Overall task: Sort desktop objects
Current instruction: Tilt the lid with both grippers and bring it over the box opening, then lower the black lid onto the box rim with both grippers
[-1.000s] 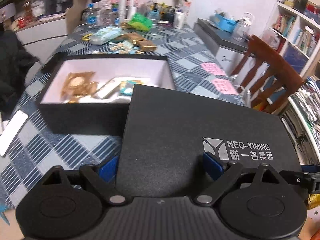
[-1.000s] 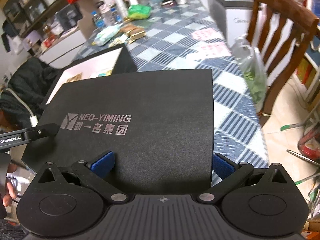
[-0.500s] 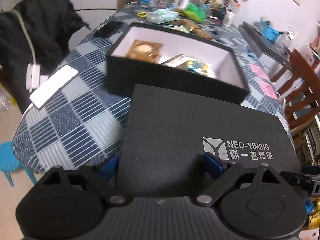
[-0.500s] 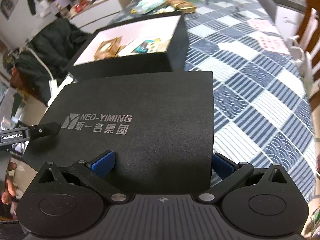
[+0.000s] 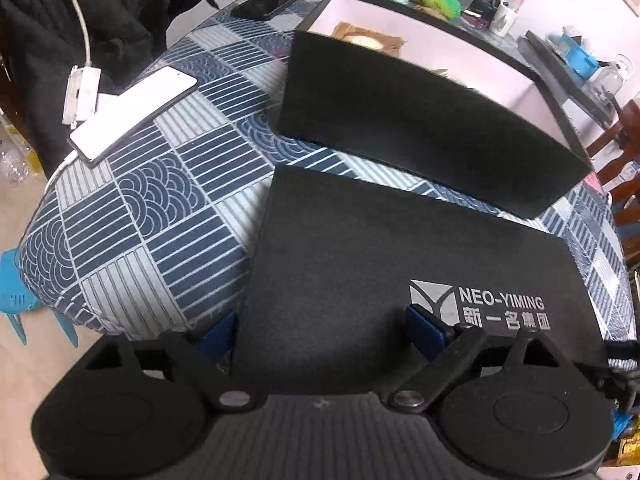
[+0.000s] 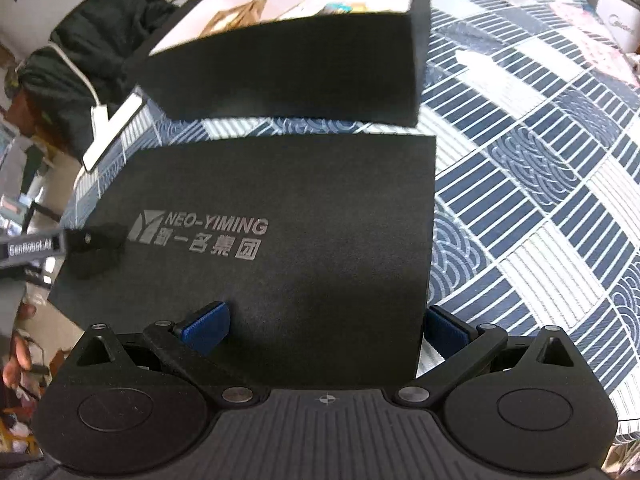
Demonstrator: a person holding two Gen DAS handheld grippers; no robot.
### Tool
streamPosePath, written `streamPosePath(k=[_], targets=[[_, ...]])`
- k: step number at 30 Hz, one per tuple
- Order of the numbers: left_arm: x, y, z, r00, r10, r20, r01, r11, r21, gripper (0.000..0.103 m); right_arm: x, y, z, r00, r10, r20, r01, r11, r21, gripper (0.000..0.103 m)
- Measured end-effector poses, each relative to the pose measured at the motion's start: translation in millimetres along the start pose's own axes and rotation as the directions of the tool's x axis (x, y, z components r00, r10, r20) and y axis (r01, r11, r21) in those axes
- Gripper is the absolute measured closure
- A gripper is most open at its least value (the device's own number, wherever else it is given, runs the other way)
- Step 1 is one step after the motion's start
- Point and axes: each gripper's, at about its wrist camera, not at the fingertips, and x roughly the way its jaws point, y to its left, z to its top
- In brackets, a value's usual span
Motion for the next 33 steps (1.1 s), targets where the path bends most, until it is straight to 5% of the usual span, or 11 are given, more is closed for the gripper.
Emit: streamPosePath(k=[15,33], targets=[[20.9,24.6,8.5,1.0,-0.001,-0.017,0.001,1.0,0.009,0.0,30.6,19.9,5.5,0.997,-0.042,-0.061,0.037,0.996,-0.087,0.0],[16.1,43.5,11.8,0.997,0.032,-0.066,-0.035,0.999,-0.04,0.0,18.7,-20.9,20.7,0.994,0.09,-0.067,-0.091,0.996,-0.015,0.0]])
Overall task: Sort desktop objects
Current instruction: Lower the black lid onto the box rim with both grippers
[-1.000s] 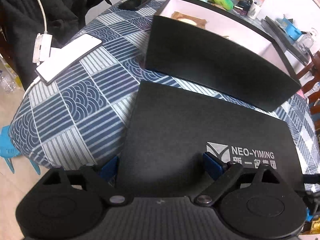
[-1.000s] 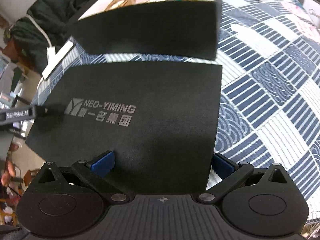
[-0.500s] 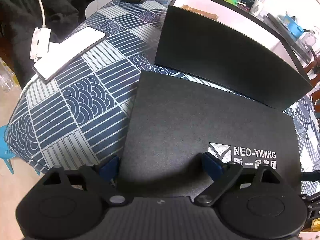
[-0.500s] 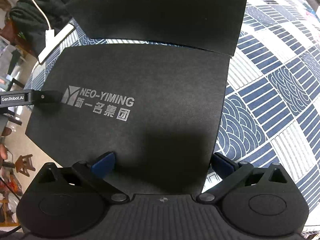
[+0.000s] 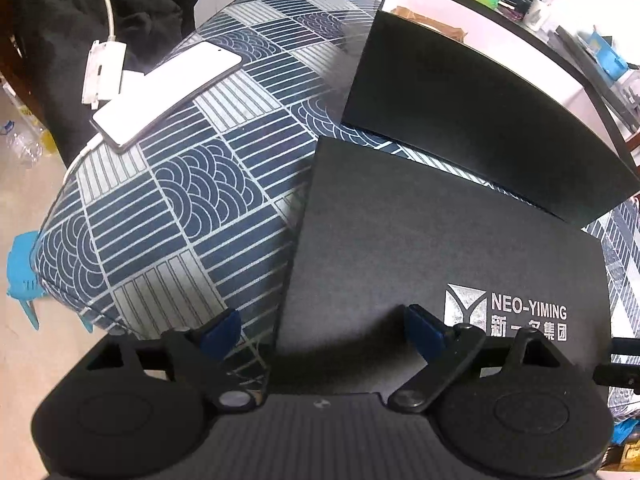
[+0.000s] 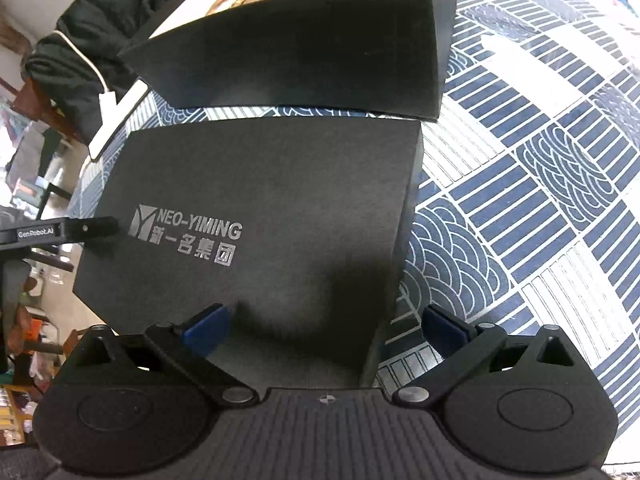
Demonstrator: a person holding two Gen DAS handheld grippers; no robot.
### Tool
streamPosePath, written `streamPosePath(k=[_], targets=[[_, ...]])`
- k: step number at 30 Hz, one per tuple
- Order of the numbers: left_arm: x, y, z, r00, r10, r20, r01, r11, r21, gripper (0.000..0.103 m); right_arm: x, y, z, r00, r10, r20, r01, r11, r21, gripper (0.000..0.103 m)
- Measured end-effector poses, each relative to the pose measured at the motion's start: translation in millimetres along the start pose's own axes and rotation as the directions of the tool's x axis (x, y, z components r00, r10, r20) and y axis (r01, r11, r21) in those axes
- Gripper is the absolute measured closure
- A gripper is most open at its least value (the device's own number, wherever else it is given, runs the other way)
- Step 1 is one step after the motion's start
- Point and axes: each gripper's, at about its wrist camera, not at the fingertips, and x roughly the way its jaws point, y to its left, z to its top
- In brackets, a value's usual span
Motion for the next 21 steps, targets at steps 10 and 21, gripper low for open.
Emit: streamPosePath(k=[10,21], targets=[[6.5,12.5,-0.4,0.997,-0.072,-0.022,0.07,0.995,-0.076,0.0,12.5,11.6,8.2,0.999,0.033,-0.032,-0.036,0.996,-0.081,0.0],[16.2,-2.4,14.1,0.986,-0.147,-0.08,0.157,0.98,0.124,0.0,24.1,21.6,7.4,0.998,-0.067,-0.016,0.068,0.997,0.036,0.0]])
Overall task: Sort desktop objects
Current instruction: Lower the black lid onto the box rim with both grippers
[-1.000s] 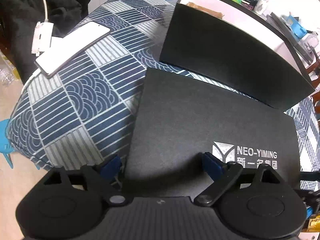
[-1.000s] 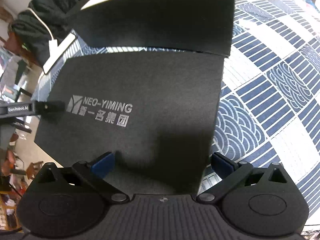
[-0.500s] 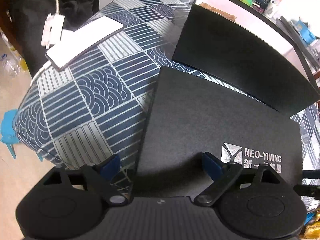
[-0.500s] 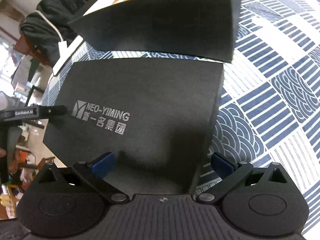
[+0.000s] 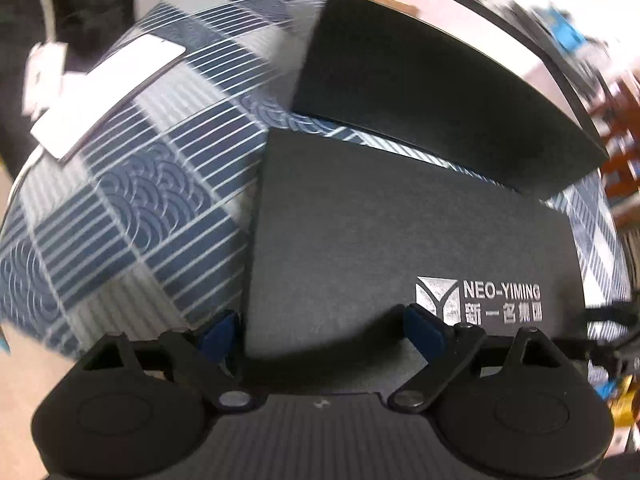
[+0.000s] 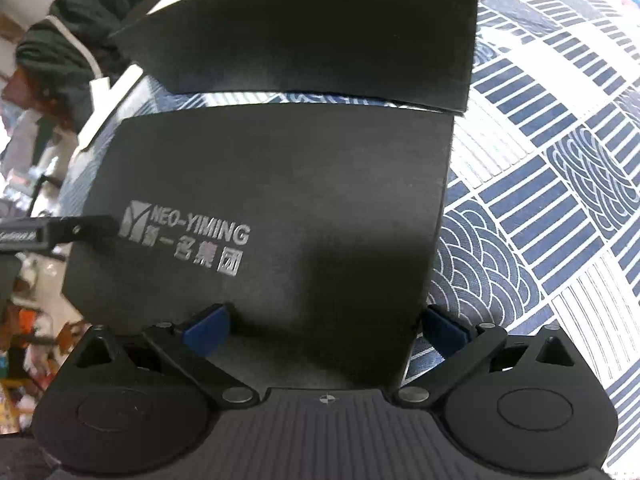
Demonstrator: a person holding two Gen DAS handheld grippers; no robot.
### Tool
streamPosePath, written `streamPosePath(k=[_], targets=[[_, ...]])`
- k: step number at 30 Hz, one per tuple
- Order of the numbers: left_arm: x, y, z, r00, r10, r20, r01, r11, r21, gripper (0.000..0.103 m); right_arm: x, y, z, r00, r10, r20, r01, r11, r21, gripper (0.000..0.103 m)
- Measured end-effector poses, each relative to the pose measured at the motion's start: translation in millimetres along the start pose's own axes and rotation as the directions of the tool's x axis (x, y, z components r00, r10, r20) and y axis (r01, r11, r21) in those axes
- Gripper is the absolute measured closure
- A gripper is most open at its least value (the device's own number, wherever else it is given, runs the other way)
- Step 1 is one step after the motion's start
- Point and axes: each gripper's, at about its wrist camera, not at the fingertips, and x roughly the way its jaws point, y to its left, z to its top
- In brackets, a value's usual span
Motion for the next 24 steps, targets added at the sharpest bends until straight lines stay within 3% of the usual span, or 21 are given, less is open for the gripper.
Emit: streamPosePath(k=[10,18,24], targets=[[5.4,8.5,10.4,0.995,-0.073,-0.071,0.078,0.994,0.075,0.0,2.0,3.6,-6.5,0.993,-0.084,0.086,0.062,0.971,0.23,0.0],[8.2,16.9,16.7,0.985,-0.13,-0.118,0.14,0.987,0.085,0.0,-0.5,3.4,-15.9,0.983,-0.104,0.149,0.064,0.966,0.251,0.0],[10.3,16.4,17.1,0.984,-0.13,-0.119,0.14,0.986,0.085,0.0,0.0,-6.1,-7.9,0.992,-0.056,0.117,0.026,0.97,0.243,0.0]])
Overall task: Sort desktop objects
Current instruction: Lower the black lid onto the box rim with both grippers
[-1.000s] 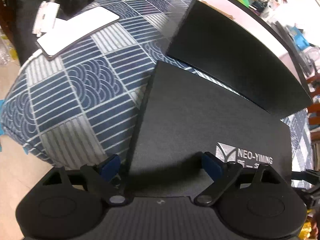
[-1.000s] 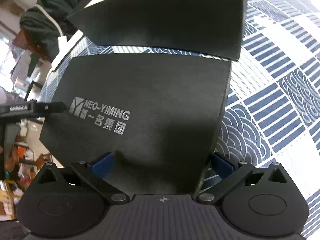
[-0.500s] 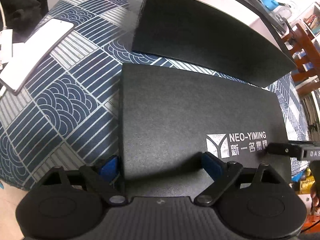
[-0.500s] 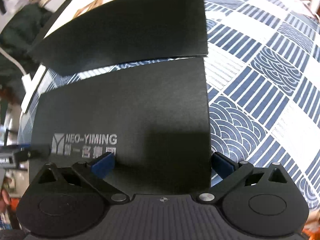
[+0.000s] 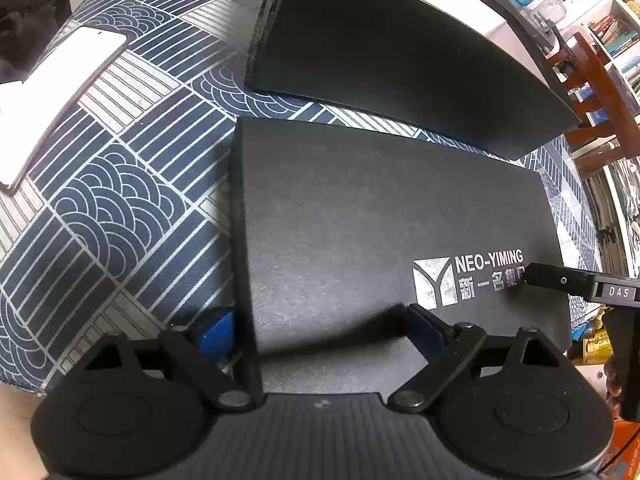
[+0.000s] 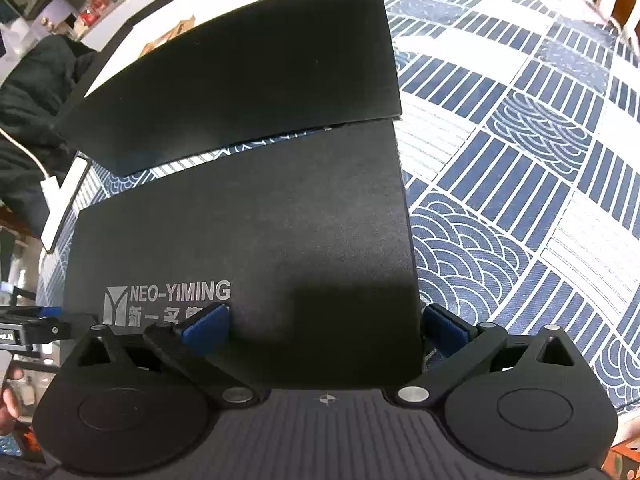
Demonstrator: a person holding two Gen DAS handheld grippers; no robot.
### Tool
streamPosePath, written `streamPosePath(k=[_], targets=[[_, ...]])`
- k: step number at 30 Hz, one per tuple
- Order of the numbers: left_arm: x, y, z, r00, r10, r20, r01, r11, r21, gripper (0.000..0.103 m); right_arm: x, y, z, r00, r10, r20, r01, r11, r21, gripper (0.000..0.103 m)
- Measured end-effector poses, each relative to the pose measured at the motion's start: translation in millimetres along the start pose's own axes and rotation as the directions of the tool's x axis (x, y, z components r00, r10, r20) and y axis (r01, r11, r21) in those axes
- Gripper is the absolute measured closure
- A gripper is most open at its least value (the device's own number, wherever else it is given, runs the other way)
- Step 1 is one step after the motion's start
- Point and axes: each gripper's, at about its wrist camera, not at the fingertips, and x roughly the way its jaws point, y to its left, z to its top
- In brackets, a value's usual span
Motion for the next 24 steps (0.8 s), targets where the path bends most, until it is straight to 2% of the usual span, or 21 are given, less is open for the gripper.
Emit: streamPosePath(k=[8,10,17,20,24], targets=[[-2.1,2.7,-6.3,0.999,0.0,0.053,0.002,0.999,-0.038,0.0,2.2,-3.5,5.1,0.998,0.045,-0.047,-0.049,0.995,-0.09,0.0],[-2.0,3.4,-5.6,0.998,0.003,0.058,0.0,0.998,-0.06,0.0,0.6,-3.4,1.8,0.998,0.053,-0.037,-0.057,0.992,-0.109,0.0],[-1.1,5.0,0.8,1.0,0.009,0.024,-0.008,0.999,-0.047,0.0,-1.8,-1.6,-6.5,0.998,0.059,0.0,-0.059,0.99,-0.126,0.0],[-4.1,9.2,-0.7,0.999,0.018,0.042,-0.015,0.998,-0.064,0.0,-2.1,0.0,-10.0,0.998,0.065,0.003,-0.064,0.989,-0.133,0.0],[-4.2,3.7,-6.6,0.996,0.038,0.083,-0.034,0.999,-0.038,0.0,-2.6,0.9,-13.7,0.998,0.057,0.029,-0.053,0.991,-0.122,0.0]])
